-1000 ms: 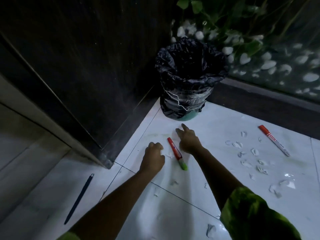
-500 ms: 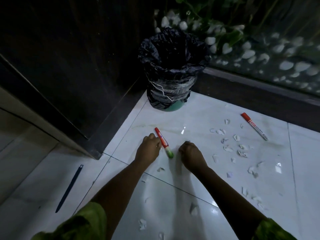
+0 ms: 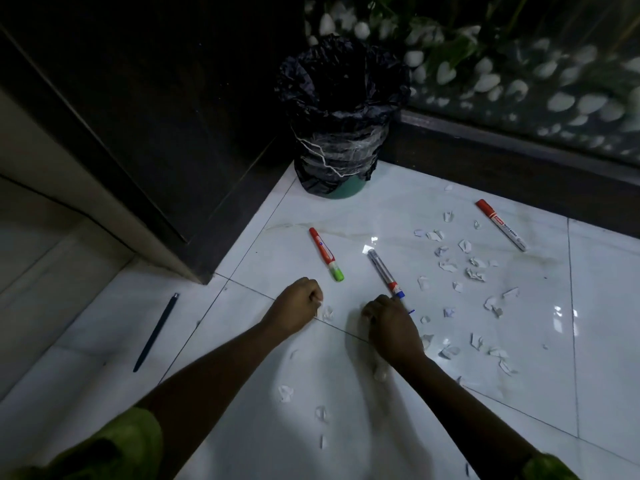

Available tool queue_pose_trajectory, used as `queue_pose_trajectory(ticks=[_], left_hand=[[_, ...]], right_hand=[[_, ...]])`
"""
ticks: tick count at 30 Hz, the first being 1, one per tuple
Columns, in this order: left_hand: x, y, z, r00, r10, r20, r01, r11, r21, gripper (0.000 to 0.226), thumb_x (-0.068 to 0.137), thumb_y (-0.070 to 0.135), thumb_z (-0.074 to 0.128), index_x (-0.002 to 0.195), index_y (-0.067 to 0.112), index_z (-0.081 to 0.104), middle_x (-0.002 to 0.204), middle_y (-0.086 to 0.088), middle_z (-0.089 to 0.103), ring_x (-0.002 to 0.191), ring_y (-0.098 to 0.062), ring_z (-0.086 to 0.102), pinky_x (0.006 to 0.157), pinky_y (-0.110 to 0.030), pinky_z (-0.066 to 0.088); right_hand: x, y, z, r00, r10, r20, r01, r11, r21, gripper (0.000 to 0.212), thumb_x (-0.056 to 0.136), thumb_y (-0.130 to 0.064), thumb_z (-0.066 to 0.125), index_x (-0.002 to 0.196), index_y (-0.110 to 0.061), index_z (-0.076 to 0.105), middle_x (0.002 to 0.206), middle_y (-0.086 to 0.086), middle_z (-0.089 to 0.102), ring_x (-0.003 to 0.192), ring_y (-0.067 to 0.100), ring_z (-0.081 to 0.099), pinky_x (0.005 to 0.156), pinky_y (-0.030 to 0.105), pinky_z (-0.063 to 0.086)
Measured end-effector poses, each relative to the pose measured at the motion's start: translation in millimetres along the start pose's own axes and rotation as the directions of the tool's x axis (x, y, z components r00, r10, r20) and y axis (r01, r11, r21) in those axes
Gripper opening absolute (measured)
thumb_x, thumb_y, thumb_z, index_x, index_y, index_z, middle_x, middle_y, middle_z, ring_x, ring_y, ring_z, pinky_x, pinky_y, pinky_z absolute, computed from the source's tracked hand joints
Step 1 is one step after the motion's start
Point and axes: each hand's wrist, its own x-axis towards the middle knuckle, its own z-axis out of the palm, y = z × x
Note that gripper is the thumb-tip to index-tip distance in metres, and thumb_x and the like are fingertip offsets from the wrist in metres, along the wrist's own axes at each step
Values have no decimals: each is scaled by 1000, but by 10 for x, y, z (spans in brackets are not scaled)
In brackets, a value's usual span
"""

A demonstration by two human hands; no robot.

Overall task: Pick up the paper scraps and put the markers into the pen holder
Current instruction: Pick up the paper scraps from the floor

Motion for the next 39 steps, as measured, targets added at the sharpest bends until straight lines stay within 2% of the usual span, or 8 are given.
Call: queue_pose_trajectory(ticks=[5, 12, 18, 24, 29, 32, 35, 39], left_hand=[[-137, -75, 39, 988, -110, -112, 122, 987, 104, 26, 89, 10, 55, 115, 9, 59, 122, -13, 52, 116, -28, 45, 95, -31, 42], [-280, 61, 244, 997, -62, 52, 71, 979, -191, 29, 83, -14, 41, 101, -6, 63, 98, -14, 50, 99, -30, 56, 76, -10, 39], [-203, 102, 154, 998, 9, 57, -5, 997, -78, 48, 83, -12, 48, 130, -1, 48, 142, -19, 40, 133, -31, 38, 113, -30, 28], [-456, 229, 383, 949, 126, 290, -113, 992, -61, 48, 87, -8, 43, 132, 8, 51, 145, -5, 44, 135, -15, 41, 109, -13, 20], [-949, 265, 515, 992, -61, -114, 33, 972, -233, 35, 89, -2, 47, 120, 6, 61, 131, -8, 60, 124, -21, 54, 107, -22, 33], [-1396, 58, 600, 878, -244, -412, 181, 966, -186, 42, 86, 6, 59, 127, 2, 53, 136, -14, 54, 128, -27, 48, 107, -28, 33], [-1689, -53, 838, 813, -387, -436, 344, 922, -177, 68, 83, 23, 65, 140, 2, 35, 151, -17, 31, 141, -31, 28, 114, -41, 31], [-1422, 100, 1046, 903, -168, -396, 205, 977, 53, 81, 82, 44, 60, 144, 4, 27, 155, -16, 24, 142, -29, 25, 115, -41, 29]], right_hand=[[-33, -83, -11, 999, 43, 23, -42, 999, -29, 38, 89, -4, 44, 125, -11, 55, 130, 9, 47, 119, 27, 39, 92, 30, 39], [-561, 253, 10, 999, 20, 50, -24, 998, 65, 36, 86, -9, 41, 114, -12, 63, 126, 8, 55, 113, 27, 45, 89, 27, 38], [-872, 318, 252, 994, -105, 35, 102, 992, 79, 39, 75, -26, 41, 96, -8, 68, 106, 13, 65, 95, 33, 61, 81, 31, 48], [-780, 538, -11, 946, 245, -215, -175, 939, 297, 46, 72, -24, 45, 110, -8, 67, 122, 19, 57, 115, 36, 48, 99, 39, 38], [-741, 593, 93, 975, 209, -73, -179, 938, 295, 60, 71, -38, 37, 116, -7, 63, 131, 19, 51, 122, 36, 45, 103, 37, 35], [-948, 386, 270, 993, 116, -27, -94, 904, 417, 54, 77, -37, 36, 112, -7, 65, 129, 16, 53, 124, 31, 44, 105, 31, 32], [-1074, 276, 320, 976, 187, -117, -112, 877, 468, 54, 78, -38, 44, 120, -8, 59, 130, 15, 50, 125, 30, 41, 107, 33, 31], [-1158, 375, 487, 959, 188, -210, -122, 949, 292, 75, 76, -54, 42, 137, -10, 40, 145, 18, 37, 134, 32, 33, 110, 42, 27]])
